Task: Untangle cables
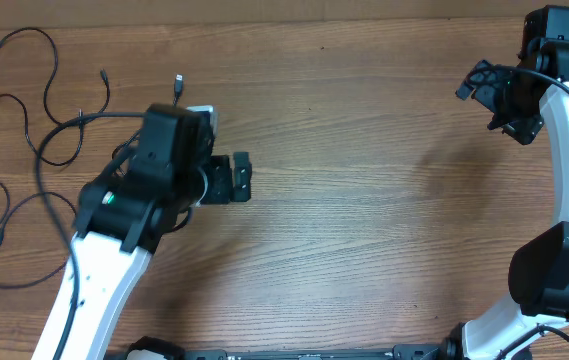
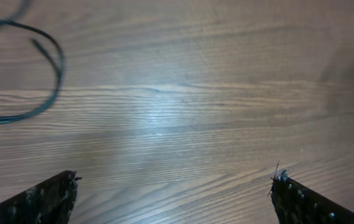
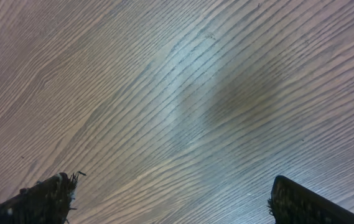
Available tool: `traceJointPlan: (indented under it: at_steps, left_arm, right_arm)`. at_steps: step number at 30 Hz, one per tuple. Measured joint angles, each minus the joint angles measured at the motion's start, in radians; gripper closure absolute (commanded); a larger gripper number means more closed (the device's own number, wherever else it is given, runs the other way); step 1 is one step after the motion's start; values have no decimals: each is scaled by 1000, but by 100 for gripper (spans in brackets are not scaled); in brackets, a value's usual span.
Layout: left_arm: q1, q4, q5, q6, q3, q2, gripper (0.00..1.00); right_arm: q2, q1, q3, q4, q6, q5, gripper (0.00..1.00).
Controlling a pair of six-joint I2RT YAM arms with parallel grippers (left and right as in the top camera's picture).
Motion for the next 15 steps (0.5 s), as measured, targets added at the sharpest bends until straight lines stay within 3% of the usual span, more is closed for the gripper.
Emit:
traceJointPlan:
  at_steps: [15]
  left_arm:
    - [0,-109,-149,-46,-6,-261,1]
  right_arm:
    - [0,0,0,0,0,-1,0]
